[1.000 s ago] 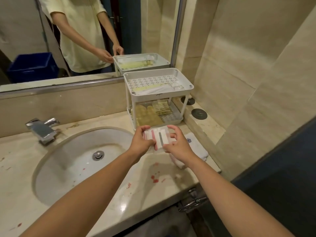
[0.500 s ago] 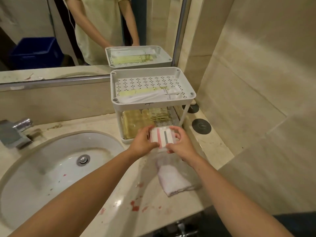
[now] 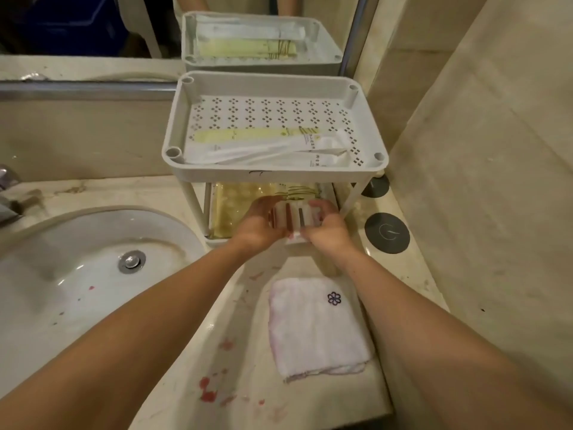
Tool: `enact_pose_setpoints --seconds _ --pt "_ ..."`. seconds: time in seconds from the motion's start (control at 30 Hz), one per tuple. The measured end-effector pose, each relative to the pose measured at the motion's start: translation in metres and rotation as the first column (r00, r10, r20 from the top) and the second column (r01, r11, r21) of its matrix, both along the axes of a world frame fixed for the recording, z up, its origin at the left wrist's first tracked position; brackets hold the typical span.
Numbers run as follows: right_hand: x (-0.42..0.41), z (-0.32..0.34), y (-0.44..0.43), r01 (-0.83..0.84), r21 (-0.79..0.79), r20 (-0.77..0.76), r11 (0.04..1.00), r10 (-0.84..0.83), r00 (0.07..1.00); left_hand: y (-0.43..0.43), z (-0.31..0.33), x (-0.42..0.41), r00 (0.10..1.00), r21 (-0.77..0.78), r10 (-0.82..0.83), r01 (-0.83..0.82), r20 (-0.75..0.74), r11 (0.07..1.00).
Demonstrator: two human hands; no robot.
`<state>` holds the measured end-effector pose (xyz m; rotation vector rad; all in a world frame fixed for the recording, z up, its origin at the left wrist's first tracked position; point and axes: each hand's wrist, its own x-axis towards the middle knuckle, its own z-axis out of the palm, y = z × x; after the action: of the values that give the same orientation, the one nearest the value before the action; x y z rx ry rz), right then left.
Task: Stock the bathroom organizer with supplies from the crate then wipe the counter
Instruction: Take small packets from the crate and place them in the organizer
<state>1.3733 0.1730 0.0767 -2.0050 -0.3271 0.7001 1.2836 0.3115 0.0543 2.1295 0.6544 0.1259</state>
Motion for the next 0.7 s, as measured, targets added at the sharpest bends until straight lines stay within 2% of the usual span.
enact_pose_setpoints --seconds 0.2,0.43,0.7 --pt "0.013 -0.018 0.019 -0.014 -0.081 0.078 0.997 0.021 0.997 0.011 -0.013 0.019 1.000 -0.018 -0.002 0.002 -0.002 1.000" --pt "0.020 -0.024 0.031 -0.074 -0.215 0.218 0.974 0.121 0.968 0.014 -0.022 0.027 1.000 0.001 0.020 -0.020 -0.021 1.000" --pt "0.024 -0.039 0.029 -0.142 -0.279 0.195 0.950 0.201 0.960 0.019 -0.030 0.030 0.995 0.113 -0.042 0.052 -0.089 0.992"
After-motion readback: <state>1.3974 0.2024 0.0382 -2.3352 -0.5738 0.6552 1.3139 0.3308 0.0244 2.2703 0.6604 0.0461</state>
